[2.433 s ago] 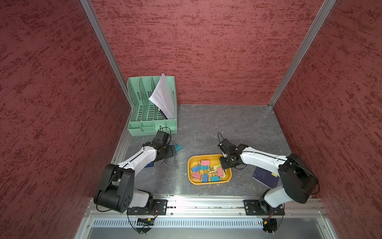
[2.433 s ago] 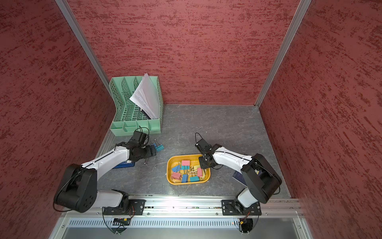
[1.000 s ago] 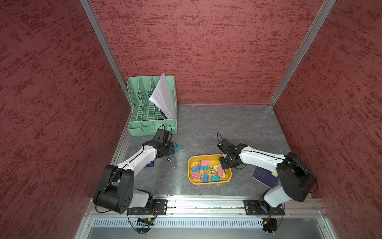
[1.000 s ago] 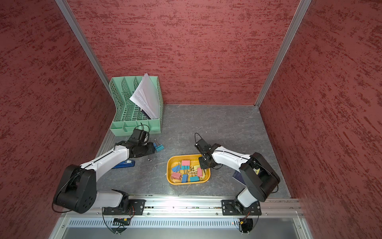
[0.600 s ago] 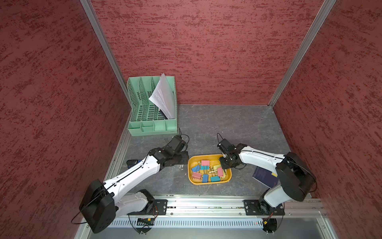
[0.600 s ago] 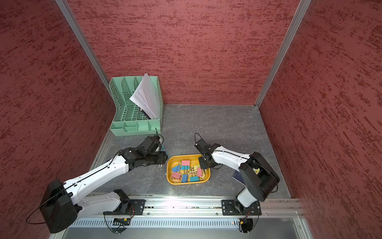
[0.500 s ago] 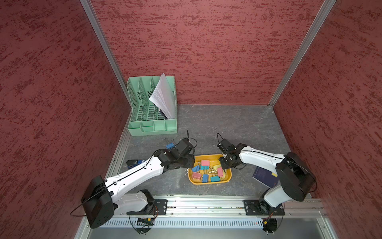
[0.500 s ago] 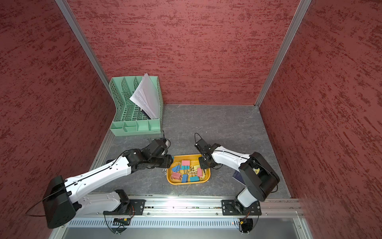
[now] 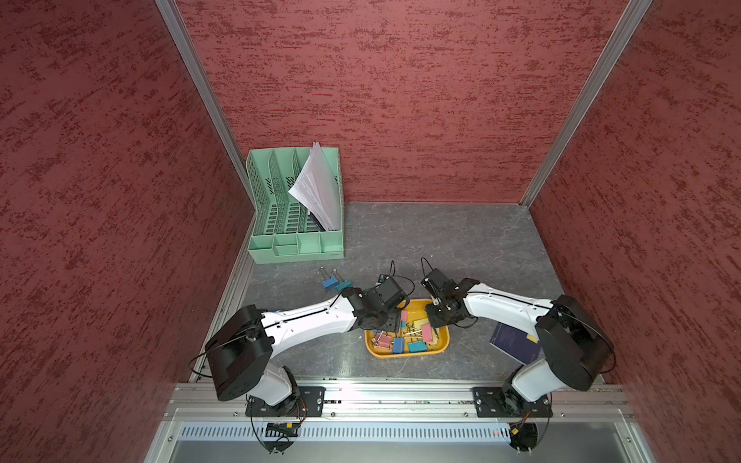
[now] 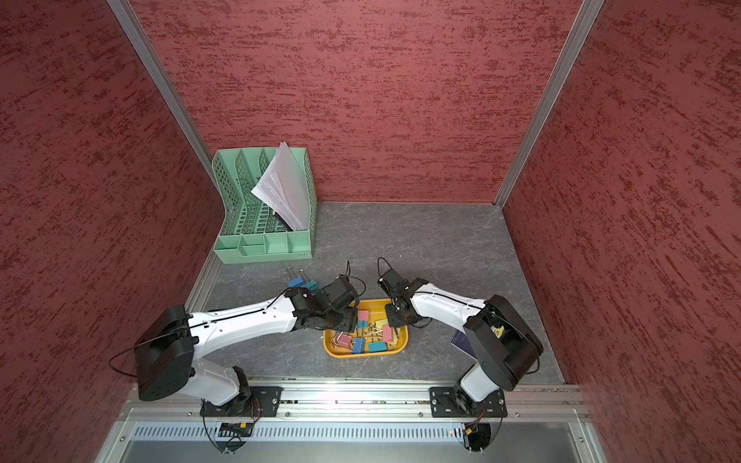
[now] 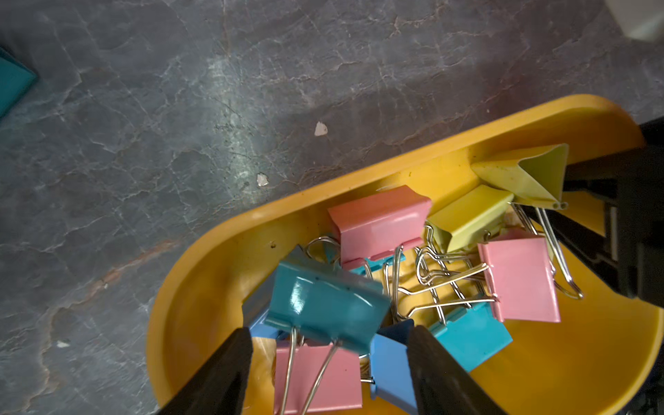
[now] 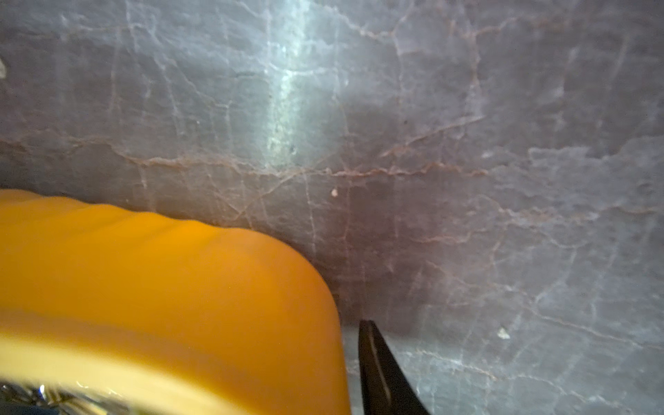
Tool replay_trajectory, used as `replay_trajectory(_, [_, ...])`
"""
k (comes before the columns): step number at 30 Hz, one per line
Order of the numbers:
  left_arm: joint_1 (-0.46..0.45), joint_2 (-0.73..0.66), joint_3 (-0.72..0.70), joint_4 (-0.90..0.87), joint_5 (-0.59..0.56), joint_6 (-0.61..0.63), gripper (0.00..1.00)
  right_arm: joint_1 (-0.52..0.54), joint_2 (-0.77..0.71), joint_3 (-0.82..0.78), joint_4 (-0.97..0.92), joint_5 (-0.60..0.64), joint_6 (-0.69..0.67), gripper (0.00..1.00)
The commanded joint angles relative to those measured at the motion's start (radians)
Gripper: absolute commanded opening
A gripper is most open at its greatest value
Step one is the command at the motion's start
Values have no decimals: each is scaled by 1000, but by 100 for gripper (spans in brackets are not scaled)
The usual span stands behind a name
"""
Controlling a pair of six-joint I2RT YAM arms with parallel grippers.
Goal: Put the binder clips in the storage box
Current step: Place the binder clip in the storage box, then pick up the binder clip at the center of the board.
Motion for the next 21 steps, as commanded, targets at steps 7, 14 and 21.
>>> replay_trajectory(7, [3,-199,10,-60,-150,-57,100,-8,-21,-3,8,-1,-2,33])
replay_trajectory(14, [161,-354,-32,-76,-178,-12,79,-7,-4,-1,20,-6,-2,33])
replay_trajectory(21, [405,-189,-68,118,-33,109,28,-7,2,7,18,-13,-3,32])
